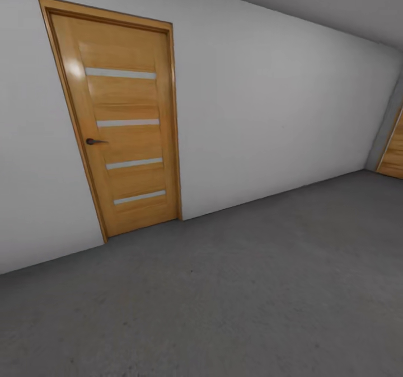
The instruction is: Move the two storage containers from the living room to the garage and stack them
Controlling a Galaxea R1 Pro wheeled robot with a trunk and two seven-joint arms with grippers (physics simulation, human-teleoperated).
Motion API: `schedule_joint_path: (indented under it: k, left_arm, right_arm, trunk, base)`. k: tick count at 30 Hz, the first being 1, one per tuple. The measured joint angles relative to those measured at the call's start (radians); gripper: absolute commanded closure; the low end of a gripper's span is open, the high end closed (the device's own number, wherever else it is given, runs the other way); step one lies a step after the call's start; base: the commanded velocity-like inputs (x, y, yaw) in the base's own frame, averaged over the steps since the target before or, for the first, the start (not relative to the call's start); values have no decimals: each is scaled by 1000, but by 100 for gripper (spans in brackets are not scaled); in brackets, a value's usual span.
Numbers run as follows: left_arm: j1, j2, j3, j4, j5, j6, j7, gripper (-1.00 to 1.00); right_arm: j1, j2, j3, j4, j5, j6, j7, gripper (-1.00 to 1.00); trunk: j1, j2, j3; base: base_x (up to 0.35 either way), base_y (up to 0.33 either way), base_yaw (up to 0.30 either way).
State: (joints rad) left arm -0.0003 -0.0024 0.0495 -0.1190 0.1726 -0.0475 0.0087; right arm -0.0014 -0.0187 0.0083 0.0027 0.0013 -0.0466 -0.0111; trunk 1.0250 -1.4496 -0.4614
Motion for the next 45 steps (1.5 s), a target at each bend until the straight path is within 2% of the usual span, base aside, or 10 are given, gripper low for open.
schedule_joint_path:
  k: [32, 45]
  left_arm:
    - [-1, 0, -2, 0, -1, 0, -1, -100]
    - [-1, 1, -1, 1, 2, 5, -1, -100]
  right_arm:
    - [0, 0, 1, 0, 1, -1, 0, -100]
    - [0, -6, 2, 0, 1, 2, 0, -100]
  trunk:
    - [0, 0, 0]
    - [-1, 0, 0]
  base:
    - [0, 0, 291]
    - [226, 0, 45]
